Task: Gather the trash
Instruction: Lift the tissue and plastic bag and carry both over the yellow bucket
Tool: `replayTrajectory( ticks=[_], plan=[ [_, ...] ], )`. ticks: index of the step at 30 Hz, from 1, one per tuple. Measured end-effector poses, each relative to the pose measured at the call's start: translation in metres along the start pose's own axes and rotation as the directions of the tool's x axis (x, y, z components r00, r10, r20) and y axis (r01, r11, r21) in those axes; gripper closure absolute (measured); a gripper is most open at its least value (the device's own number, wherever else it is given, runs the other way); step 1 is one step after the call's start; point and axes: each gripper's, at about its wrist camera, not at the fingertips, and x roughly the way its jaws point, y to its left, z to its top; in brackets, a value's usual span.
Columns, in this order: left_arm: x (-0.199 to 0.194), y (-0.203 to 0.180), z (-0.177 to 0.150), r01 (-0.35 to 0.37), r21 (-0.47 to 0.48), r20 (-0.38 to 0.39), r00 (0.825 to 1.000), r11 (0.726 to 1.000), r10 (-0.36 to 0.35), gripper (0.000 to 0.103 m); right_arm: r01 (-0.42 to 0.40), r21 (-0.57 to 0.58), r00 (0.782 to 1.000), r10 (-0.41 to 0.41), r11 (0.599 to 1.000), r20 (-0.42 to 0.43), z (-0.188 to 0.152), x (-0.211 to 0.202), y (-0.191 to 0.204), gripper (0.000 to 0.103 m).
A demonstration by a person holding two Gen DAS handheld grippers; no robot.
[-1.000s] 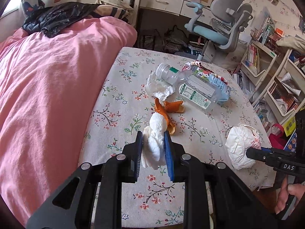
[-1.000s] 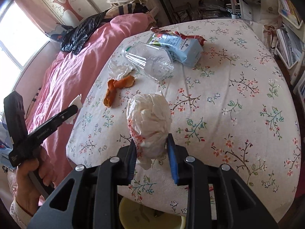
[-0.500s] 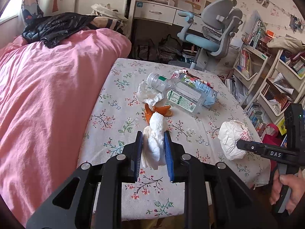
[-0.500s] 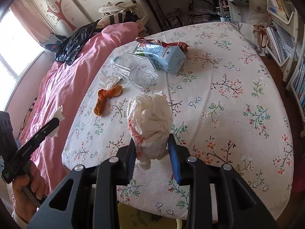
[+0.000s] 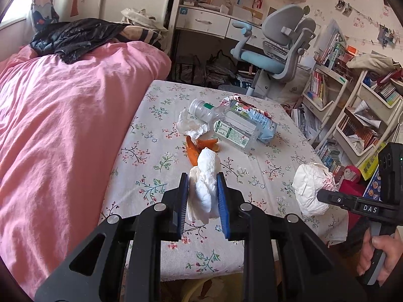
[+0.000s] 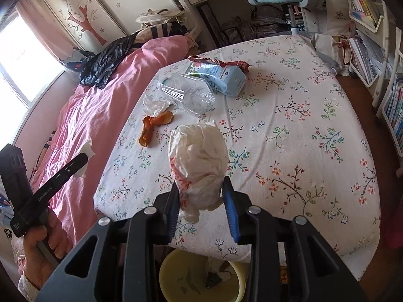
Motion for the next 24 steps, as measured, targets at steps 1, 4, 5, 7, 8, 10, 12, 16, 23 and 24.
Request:
replayTrajectory(
  ticks=[1,4,5,7,8,10,12,16,23,24],
  plan=[
    [-0.003,-0.001,-0.002,0.003,0.0,0.003,1.0,1.0,-0.003,0.082,-0.002,0.003,1.0,0.002,1.0,0.001,-0.002,-0.002,0.0,0.069],
    [-0.011,-0.005,-0.007,0.011,0.003,0.009,1.0,1.0,-0.011,0.082,-0.008,0.013,1.0,0.008,1.0,0.001,-0.007,-0.006,-0.003,0.069],
    [-0.014,-0.008,-0.01,0.013,0.007,0.01,1.0,1.0,-0.013,0.082,-0.009,0.016,1.0,0.009,1.0,0.001,-0.008,-0.007,-0.004,0.068],
    [-0.018,-0.011,-0.014,0.017,0.014,0.011,1.0,1.0,-0.018,0.082,-0.009,0.02,1.0,0.009,1.0,0.002,-0.009,-0.008,-0.005,0.068],
    [-0.019,-0.014,-0.017,0.019,0.018,0.01,1.0,1.0,-0.019,0.082,-0.008,0.022,1.0,0.008,1.0,0.002,-0.009,-0.008,-0.005,0.068],
    [-0.021,-0.018,-0.021,0.022,0.026,0.007,1.0,0.999,-0.022,0.082,-0.007,0.026,1.0,0.007,1.0,0.001,-0.008,-0.007,-0.007,0.068],
    [-0.022,-0.021,-0.025,0.024,0.033,0.004,1.0,0.999,-0.024,0.082,-0.007,0.026,1.0,0.007,1.0,0.001,-0.008,-0.006,-0.007,0.068],
    [-0.024,-0.027,-0.031,0.028,0.047,-0.002,1.0,0.998,-0.028,0.082,-0.007,0.02,1.0,0.007,1.0,-0.004,-0.009,-0.004,-0.006,0.068],
    [-0.025,-0.033,-0.038,0.031,0.056,-0.014,0.999,0.998,-0.031,0.082,-0.007,-0.003,1.0,0.007,1.0,-0.024,-0.013,-0.002,-0.005,0.068],
    [-0.025,-0.033,-0.04,0.033,0.055,-0.015,0.999,0.998,-0.032,0.082,-0.008,-0.005,1.0,0.008,1.0,-0.027,-0.013,-0.002,-0.005,0.068]
  ],
)
